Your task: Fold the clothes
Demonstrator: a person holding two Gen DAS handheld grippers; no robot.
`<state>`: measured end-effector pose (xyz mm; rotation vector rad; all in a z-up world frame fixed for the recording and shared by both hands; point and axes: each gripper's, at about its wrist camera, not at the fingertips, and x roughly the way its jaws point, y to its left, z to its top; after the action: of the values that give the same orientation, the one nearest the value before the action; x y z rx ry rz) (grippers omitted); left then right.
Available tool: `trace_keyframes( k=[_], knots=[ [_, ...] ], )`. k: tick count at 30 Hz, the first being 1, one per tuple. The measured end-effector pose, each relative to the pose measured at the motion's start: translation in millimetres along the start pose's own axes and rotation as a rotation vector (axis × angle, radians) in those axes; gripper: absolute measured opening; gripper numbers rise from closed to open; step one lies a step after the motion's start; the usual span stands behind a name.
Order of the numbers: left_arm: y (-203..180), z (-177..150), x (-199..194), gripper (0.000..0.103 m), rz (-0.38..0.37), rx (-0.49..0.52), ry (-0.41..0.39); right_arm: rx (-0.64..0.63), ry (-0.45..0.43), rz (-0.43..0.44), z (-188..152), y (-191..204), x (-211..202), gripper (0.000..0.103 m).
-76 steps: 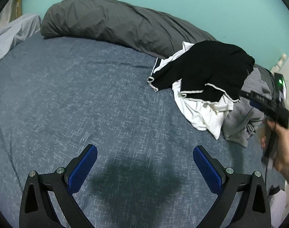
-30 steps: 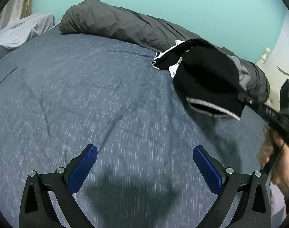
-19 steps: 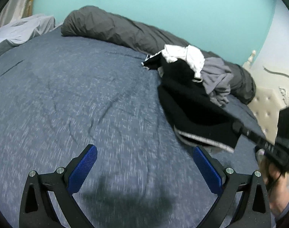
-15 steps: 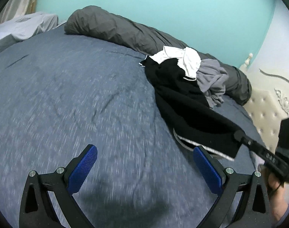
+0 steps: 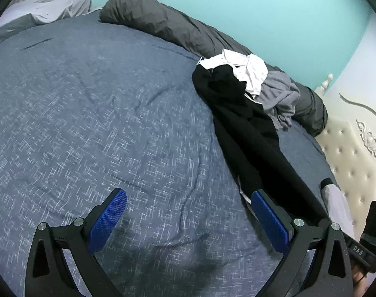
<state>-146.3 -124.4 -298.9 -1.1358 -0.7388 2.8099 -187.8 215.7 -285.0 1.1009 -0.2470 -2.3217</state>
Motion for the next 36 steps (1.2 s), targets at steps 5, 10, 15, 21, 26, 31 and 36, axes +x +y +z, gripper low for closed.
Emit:
trace_keyframes(
  k=[5, 10, 15, 21, 26, 31, 36],
  knots=[
    [3.2, 3.5, 7.2, 0.103, 0.007, 0.016, -0.004, -0.041, -0.019, -0.091, 2.1, -2.2, -3.7, 0.023],
    [11.4, 11.3, 13.5, 0.103, 0.013, -0.003, -0.005, -0.016, -0.047, -0.121, 31.4, -13.6, 10.5, 0.05],
    [14.5, 13.8, 19.9, 0.103, 0.028, 0.004, -0.006, 0.035, -0.01, -0.171, 50.9, -30.8, 49.9, 0.058],
    [14.7, 10.8, 30.9, 0.103, 0.04, 0.03, 0.004, 0.227, -0.003, -0.198, 62.1, -78.7, 93.6, 0.058],
    [15.0, 9.6, 38.8, 0.103, 0.056, 0.037, 0.006, 0.246, 0.005, -0.176, 68.5, -92.1, 116.6, 0.055],
    [16.5, 7.5, 43.7, 0.103, 0.063, 0.034, 0.02, 0.187, -0.006, -0.129, 76.5, -77.1, 124.7, 0.012],
    [15.8, 7.8, 43.2, 0.103, 0.062, 0.035, 0.017, 0.081, -0.08, -0.038, 95.0, -29.7, 114.8, 0.008]
  ],
)
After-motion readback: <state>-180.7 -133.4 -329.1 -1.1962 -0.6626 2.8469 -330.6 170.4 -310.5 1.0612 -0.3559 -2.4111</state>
